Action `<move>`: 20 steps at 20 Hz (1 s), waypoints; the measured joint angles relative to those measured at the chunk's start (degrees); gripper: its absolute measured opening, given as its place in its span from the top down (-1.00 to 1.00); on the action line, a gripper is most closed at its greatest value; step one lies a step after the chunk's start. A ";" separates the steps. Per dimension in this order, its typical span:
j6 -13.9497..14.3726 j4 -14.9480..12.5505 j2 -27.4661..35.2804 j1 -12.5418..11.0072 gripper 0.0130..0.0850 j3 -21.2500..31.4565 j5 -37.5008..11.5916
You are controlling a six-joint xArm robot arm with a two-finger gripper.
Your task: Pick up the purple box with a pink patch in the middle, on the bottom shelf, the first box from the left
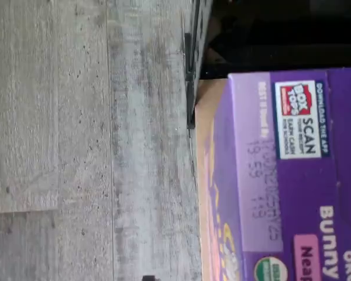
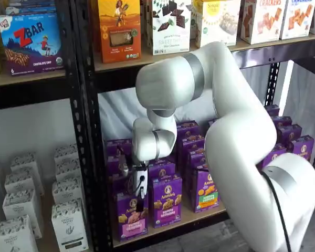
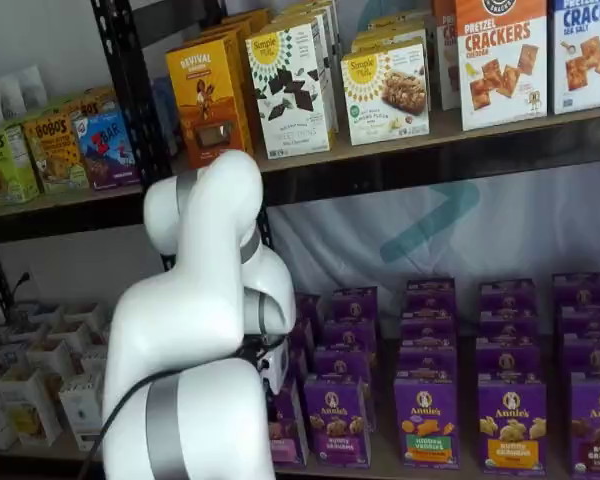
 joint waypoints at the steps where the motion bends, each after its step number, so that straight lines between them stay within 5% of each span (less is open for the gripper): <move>1: -0.09 0.11 0.01 0.02 -0.89 -0.01 -0.01; 3: -0.01 0.05 0.06 0.05 -0.67 -0.04 -0.04; 9: 0.20 -0.21 0.10 0.02 -0.33 -0.13 0.14; 12: 0.82 -0.93 0.11 -0.01 -0.33 -0.12 0.23; 16: 0.20 -0.33 -0.02 -0.13 0.00 -0.12 0.85; 20: 0.51 -0.77 -0.23 -0.17 0.00 0.40 0.11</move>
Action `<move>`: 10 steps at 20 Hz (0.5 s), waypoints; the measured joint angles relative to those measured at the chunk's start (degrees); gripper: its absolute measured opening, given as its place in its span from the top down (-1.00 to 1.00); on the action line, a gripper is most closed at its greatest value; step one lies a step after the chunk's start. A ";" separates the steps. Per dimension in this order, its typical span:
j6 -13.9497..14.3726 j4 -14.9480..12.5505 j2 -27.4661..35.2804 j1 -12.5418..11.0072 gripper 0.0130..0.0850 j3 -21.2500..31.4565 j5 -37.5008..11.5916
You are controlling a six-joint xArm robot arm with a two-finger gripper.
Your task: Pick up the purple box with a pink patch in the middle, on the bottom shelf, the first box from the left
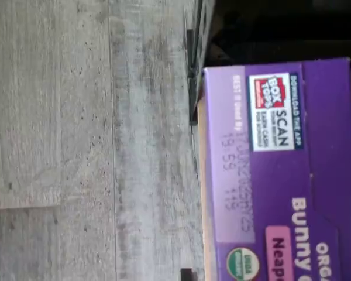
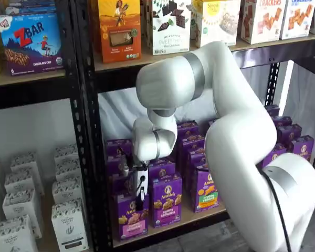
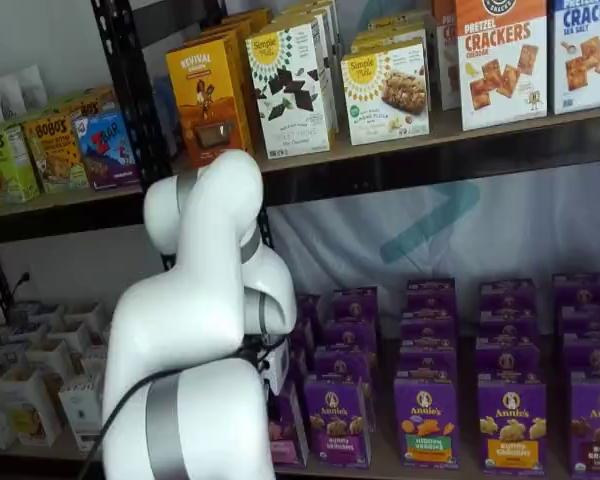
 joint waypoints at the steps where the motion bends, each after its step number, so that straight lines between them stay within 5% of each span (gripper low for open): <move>1: 0.08 -0.11 -0.03 -0.03 0.00 -0.02 0.22; 6: -0.18 0.13 -0.13 -0.07 0.33 0.09 0.55; 10: -0.27 0.26 -0.19 -0.02 0.33 0.28 0.23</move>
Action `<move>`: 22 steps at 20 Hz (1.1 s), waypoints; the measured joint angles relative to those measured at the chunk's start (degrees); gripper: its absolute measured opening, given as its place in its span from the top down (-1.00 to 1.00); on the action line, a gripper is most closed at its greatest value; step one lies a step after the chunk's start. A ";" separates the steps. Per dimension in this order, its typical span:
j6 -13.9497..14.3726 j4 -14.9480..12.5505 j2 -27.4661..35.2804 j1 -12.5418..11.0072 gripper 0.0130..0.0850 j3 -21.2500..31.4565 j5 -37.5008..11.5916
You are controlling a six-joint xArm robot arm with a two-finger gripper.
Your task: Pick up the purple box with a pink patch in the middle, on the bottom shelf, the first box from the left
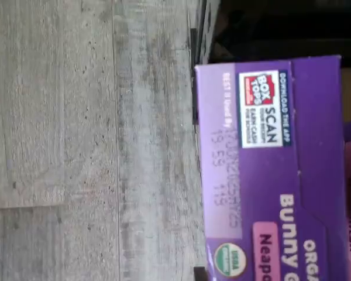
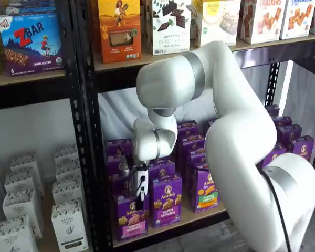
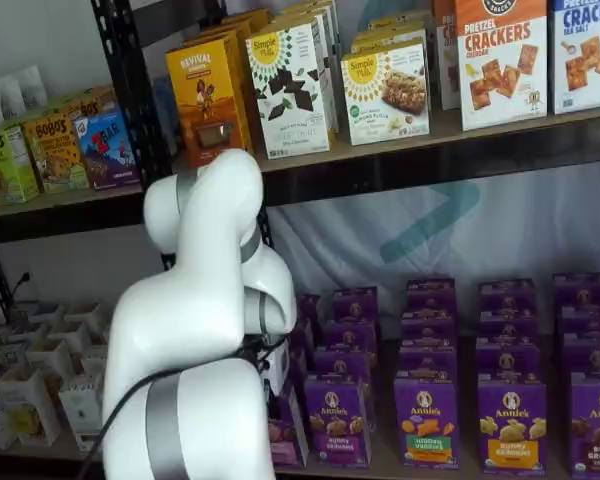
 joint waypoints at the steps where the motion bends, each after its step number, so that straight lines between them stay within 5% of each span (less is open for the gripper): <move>1: -0.12 0.14 -0.02 0.01 0.33 0.04 -0.05; 4: -0.44 0.52 -0.07 0.02 0.56 0.10 -0.09; 12: -0.67 0.88 -1.59 0.18 0.56 1.88 -0.60; 17: -1.41 2.11 -6.15 0.68 0.56 7.37 -1.40; 22: 1.40 -0.39 -13.41 1.44 0.56 16.91 -4.93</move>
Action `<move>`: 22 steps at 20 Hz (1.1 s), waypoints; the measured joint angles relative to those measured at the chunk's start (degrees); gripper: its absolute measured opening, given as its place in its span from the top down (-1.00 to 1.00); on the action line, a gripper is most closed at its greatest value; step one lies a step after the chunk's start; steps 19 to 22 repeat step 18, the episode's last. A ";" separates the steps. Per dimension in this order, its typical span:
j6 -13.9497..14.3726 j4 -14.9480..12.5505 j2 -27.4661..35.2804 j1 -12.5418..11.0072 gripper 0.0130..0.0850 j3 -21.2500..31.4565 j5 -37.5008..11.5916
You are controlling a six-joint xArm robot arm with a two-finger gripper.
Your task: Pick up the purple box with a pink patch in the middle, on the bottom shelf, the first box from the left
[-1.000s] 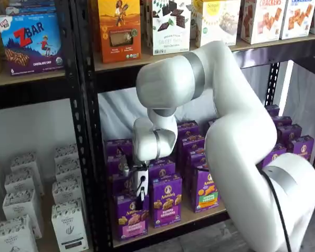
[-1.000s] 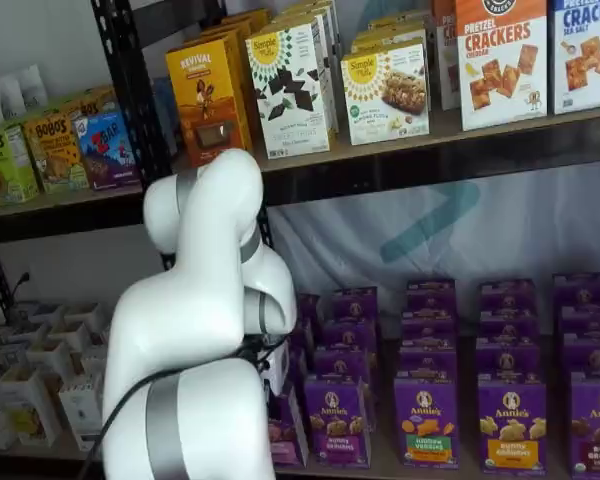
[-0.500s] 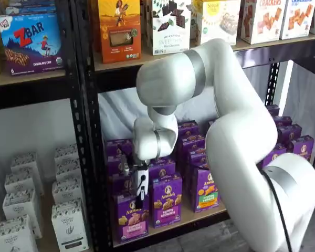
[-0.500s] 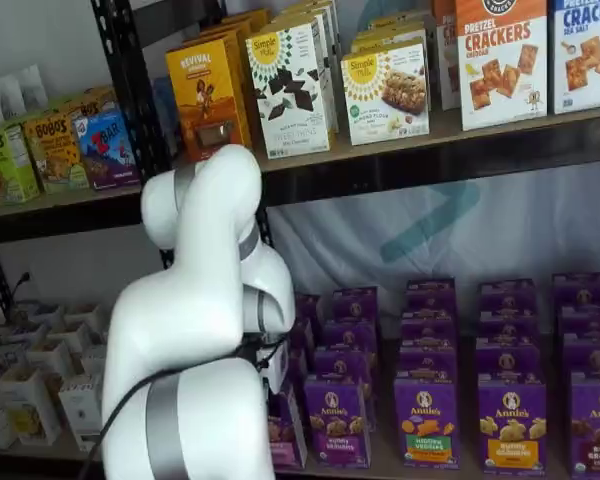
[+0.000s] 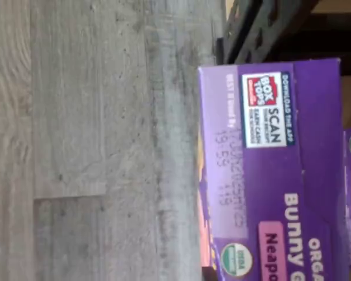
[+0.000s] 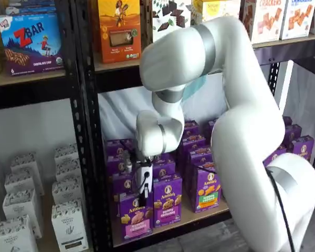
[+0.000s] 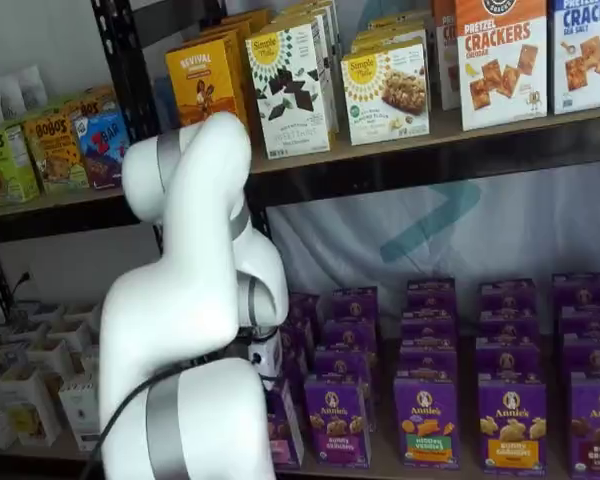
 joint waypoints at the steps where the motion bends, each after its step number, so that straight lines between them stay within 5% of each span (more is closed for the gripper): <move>1: 0.83 -0.70 -1.81 0.23 0.56 2.14 -0.39; 13: 7.31 -1.93 -19.35 5.79 0.56 21.89 -3.99; 22: 9.35 -1.77 -25.38 7.90 0.56 27.26 -3.82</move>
